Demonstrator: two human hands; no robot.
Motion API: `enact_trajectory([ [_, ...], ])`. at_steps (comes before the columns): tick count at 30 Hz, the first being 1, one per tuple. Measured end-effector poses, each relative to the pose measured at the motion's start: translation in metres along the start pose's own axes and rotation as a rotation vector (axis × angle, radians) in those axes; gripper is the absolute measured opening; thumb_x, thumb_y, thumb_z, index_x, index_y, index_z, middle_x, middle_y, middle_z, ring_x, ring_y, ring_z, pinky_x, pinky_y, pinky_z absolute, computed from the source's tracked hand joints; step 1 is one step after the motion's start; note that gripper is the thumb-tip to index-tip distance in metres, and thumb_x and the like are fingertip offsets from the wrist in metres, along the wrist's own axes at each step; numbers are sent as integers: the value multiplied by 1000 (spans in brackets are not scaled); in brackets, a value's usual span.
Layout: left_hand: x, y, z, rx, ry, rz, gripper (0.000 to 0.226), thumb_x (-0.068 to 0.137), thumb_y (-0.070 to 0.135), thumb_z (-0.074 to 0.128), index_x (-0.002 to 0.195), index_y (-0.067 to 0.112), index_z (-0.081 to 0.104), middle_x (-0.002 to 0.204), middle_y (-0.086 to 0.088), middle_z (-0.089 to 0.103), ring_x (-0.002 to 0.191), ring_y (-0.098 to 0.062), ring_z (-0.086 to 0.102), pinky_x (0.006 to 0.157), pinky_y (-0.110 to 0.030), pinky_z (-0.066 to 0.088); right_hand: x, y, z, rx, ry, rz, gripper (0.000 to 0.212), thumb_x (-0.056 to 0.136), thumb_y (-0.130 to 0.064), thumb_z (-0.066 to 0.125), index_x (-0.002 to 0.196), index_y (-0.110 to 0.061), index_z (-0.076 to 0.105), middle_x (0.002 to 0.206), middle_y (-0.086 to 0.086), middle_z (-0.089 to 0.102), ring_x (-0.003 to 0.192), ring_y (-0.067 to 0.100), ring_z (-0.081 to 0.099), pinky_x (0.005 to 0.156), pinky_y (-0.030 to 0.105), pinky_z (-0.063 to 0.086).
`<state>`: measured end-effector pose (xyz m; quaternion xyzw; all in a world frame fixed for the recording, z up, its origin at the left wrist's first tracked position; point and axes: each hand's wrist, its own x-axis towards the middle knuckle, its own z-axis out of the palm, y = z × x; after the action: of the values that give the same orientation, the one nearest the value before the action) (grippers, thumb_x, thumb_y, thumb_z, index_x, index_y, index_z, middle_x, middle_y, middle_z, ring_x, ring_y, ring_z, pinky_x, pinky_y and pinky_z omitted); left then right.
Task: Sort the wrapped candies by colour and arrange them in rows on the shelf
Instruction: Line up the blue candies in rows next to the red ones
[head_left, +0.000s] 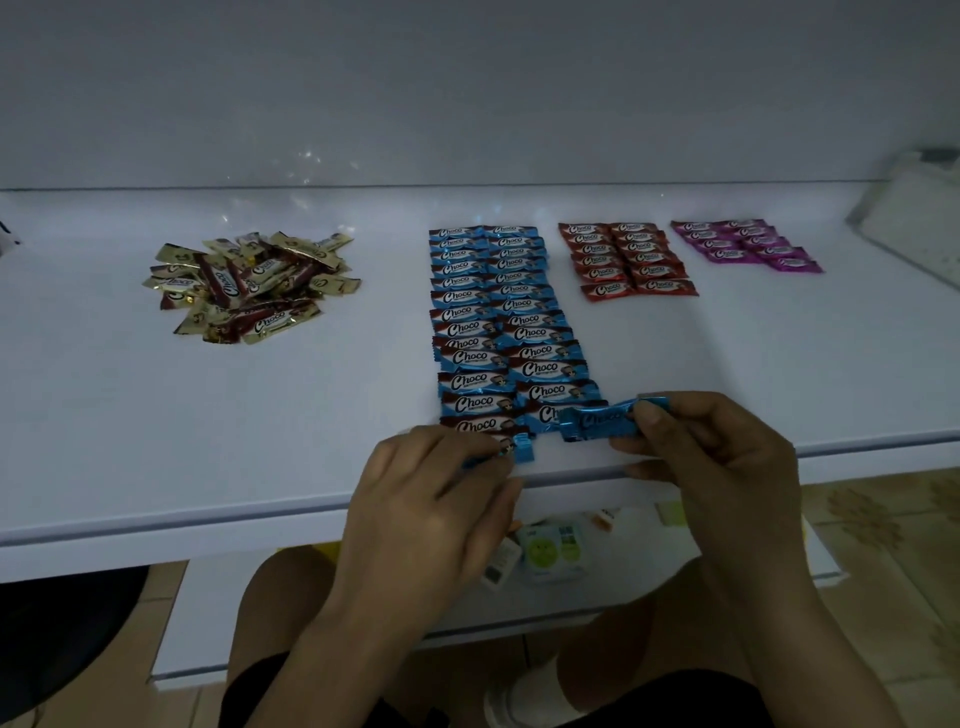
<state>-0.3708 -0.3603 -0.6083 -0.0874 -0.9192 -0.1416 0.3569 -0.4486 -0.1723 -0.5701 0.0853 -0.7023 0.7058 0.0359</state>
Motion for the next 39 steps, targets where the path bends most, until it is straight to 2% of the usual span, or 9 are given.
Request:
enact_trajectory([
  [7, 2, -3, 0, 20, -19, 43, 26, 91, 31, 57, 99, 13, 75, 108, -3, 70, 99, -23, 62, 81, -38, 50, -2, -6, 3, 180, -56, 82, 21, 77, -19, 58, 96, -16, 66, 73, 3, 72, 60, 14, 68, 54, 20, 54],
  [10, 0, -7, -3, 42, 32, 5, 27, 89, 30, 59, 104, 11, 73, 115, -7, 67, 105, -25, 57, 85, -38, 46, -1, -3, 4, 293, -118, 147, 12, 80, -15, 58, 83, -17, 69, 80, 4, 72, 70, 17, 70, 56, 22, 55],
  [12, 1, -11, -4, 54, 36, 1, 27, 89, 31, 61, 103, 13, 74, 113, -5, 69, 105, -23, 57, 86, -38, 45, -1, -3, 5, 329, -148, 141, 11, 70, -29, 66, 73, -20, 71, 84, 6, 72, 75, 18, 69, 58, 24, 55],
  [14, 0, -13, -3, 67, 14, 29, 25, 90, 32, 60, 101, 15, 75, 109, -1, 70, 102, -20, 59, 86, -38, 45, -1, -4, 5, 210, -149, 89, 21, 66, -37, 68, 76, -18, 71, 84, 3, 72, 76, 16, 68, 61, 23, 55],
  [17, 0, -13, 0, 62, -1, 43, 23, 90, 29, 60, 101, 15, 75, 110, 0, 70, 100, -21, 60, 88, -37, 44, 0, -2, 4, 36, -193, 35, 13, 77, -13, 68, 90, -12, 67, 90, 1, 72, 83, 15, 69, 66, 21, 56],
  [20, 1, -12, 1, 47, 1, 34, 22, 89, 28, 61, 101, 15, 75, 110, 0, 70, 100, -21, 60, 88, -36, 43, -2, 1, 5, -30, -263, -1, 27, 78, 0, 68, 102, -10, 62, 99, -1, 71, 93, 12, 68, 71, 18, 54],
  [25, 2, -12, 2, 33, -11, -2, 26, 86, 30, 67, 106, 14, 72, 115, -1, 68, 105, -21, 58, 90, -34, 41, -3, 1, 7, 12, -215, -26, 33, 69, -12, 70, 100, -15, 59, 93, -8, 73, 89, 8, 69, 70, 16, 54],
  [34, 0, -15, 4, -11, -15, 26, 27, 91, 29, 57, 103, 12, 74, 110, -6, 69, 102, -21, 56, 88, -32, 40, 6, 3, 7, -85, -192, -23, 24, 81, -7, 67, 103, -15, 64, 95, -4, 68, 85, 5, 69, 60, 17, 55],
  [39, -1, -16, 5, -24, -18, 41, 29, 92, 28, 56, 104, 9, 74, 110, -8, 69, 102, -21, 55, 88, -31, 42, 7, 14, 11, -529, -107, -226, 33, 82, -19, 71, 114, -20, 63, 94, -13, 62, 87, -11, 59, 67, 2, 46],
])
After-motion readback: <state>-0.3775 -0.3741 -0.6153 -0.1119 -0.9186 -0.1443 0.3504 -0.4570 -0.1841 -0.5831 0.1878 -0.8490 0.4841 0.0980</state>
